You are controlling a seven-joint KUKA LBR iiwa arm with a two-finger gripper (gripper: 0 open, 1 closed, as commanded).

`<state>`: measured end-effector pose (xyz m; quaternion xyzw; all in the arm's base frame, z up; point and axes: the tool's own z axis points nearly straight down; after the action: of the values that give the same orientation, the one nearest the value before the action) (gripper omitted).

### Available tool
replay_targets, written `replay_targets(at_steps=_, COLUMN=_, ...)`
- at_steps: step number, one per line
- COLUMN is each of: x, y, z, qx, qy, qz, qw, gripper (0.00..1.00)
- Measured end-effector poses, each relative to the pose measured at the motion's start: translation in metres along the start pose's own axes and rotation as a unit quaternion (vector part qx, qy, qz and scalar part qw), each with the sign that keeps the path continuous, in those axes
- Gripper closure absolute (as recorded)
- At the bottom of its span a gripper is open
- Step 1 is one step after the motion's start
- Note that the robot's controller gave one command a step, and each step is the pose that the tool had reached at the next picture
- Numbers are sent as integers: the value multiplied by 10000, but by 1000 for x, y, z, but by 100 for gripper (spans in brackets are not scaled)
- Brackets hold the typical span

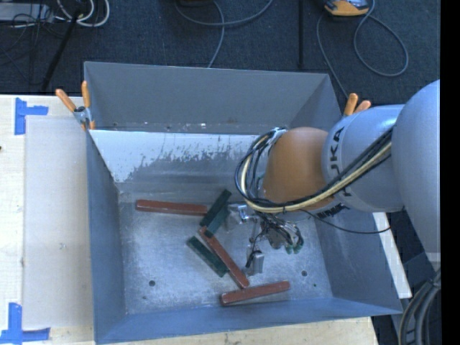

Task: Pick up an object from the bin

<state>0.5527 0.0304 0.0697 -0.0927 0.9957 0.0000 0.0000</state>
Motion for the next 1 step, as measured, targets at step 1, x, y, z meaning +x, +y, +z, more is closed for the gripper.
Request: replay_targets(at_steps=1, x=18, y=99, z=-4, qx=-20, qy=19, qz=342, qw=9994, gripper=0)
